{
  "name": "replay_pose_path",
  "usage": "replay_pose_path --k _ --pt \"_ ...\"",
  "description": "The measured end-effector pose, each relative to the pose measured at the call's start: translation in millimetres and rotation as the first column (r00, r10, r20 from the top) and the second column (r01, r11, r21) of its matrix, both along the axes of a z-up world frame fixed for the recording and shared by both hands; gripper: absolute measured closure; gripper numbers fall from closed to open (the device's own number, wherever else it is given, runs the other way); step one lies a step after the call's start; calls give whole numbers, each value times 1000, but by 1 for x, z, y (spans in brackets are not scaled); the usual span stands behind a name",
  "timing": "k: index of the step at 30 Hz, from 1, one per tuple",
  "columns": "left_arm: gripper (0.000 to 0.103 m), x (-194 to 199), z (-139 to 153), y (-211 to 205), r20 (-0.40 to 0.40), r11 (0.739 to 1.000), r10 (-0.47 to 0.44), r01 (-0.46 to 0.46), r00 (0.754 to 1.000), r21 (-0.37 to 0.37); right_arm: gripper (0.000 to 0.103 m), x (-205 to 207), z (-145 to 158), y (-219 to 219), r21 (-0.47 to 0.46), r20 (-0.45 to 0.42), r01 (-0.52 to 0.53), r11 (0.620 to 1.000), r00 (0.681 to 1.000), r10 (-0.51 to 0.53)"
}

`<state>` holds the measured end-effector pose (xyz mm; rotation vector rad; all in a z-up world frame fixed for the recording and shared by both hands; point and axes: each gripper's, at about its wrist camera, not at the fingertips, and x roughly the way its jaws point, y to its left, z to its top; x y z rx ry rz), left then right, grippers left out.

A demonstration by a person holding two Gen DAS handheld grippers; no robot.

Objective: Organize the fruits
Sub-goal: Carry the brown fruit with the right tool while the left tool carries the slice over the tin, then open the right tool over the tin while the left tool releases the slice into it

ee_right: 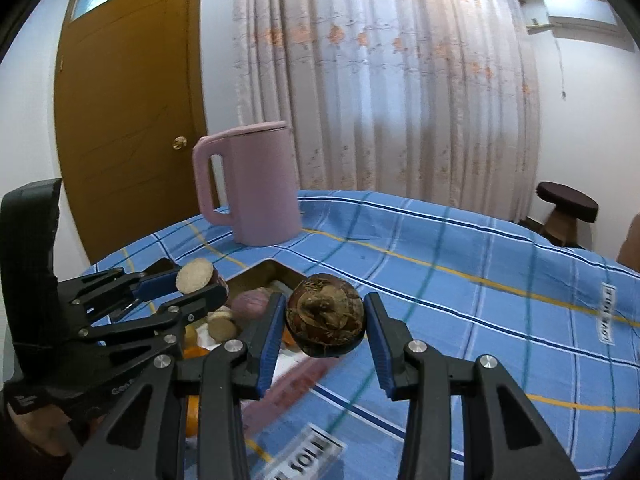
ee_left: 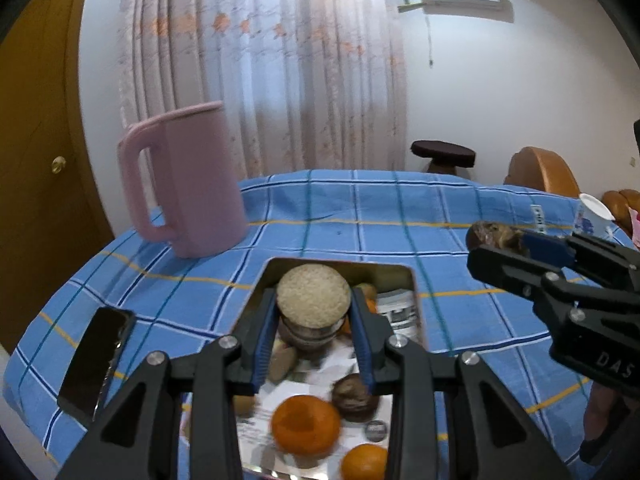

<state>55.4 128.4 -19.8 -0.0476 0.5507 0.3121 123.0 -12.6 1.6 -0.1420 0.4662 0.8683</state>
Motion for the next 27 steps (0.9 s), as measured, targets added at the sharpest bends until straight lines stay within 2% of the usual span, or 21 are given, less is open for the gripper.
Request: replay_pose_path --k 5,12,27 --pt "67 0 -9 19 -37 999 23 -24 999 -28 61 1 -5 25 -24 -7 -39 999 999 38" --pt "67 0 -17 34 -68 998 41 -44 997 -40 61 5 -27 50 -71 -51 -71 995 996 67" --pt "65 3 -42 41 -135 996 39 -49 990 -72 61 -1 -57 73 -182 -98 -135 974 988 119"
